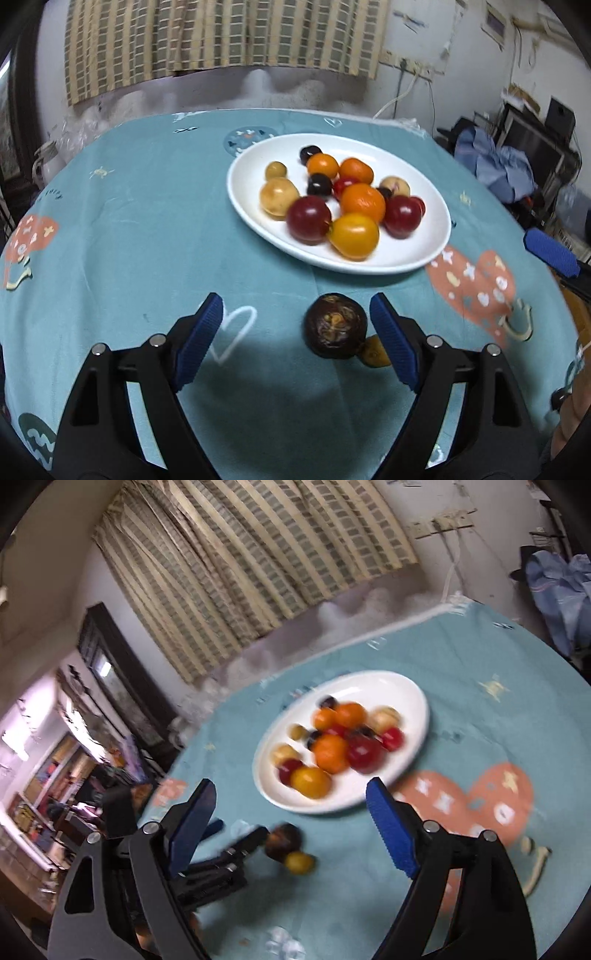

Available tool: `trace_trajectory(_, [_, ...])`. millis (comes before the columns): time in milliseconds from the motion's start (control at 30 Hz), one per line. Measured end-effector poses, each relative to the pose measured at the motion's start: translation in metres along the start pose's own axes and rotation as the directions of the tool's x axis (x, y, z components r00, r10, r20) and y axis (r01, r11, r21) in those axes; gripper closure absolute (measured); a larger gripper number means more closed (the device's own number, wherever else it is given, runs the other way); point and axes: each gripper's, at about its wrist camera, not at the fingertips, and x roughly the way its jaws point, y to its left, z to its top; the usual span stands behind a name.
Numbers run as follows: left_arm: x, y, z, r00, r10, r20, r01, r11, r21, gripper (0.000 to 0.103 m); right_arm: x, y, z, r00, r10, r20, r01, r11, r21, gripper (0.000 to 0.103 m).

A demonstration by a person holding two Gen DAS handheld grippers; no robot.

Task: Organize fruits
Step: 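Grasp the brown mangosteen with the left tool while the right tool grasps the small yellow pear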

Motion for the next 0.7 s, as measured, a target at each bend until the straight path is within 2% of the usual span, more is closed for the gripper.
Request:
trace_trajectory(233, [0.019,-0.009,-0.003,0.999,0.047,-0.023,-0.045,0.997,0.065,0.019,0.002,-0.005,0.000,1.000,0.001,0.001,-0.001,1.000,0.011,0.019])
trace_trajectory(400, [0.026,-0.010,-0.003,0.998,0.052,-0.021,-0.050,0.995,0.084,0.009,0.009,-0.008,-0.002,1.000,-0.009,-0.020,0.009,1.000,0.023,0.019])
trace_trajectory(533, [0.018,0.002,-0.005,0.999,0.036,-0.021,-0.035,0.998,0.060,0.008,0.009,-0.007,-0.003,1.000,-0.007,-0.021,0.008,1.000,0.020,0.019])
trace_trajectory(633, [0.004,0.018,-0.011,0.991,0.133,-0.005,-0.133,0.990,0.054,0.008,0.007,-0.011,-0.001,1.000,-0.001,-0.017,0.002,0.999,0.036,0.019])
trace_trajectory(700, [-0.006,0.030,-0.016,0.986,0.169,-0.001,-0.169,0.986,0.018,0.009,0.004,-0.012,0.000,1.000,0.001,-0.011,0.000,0.999,0.045,0.019])
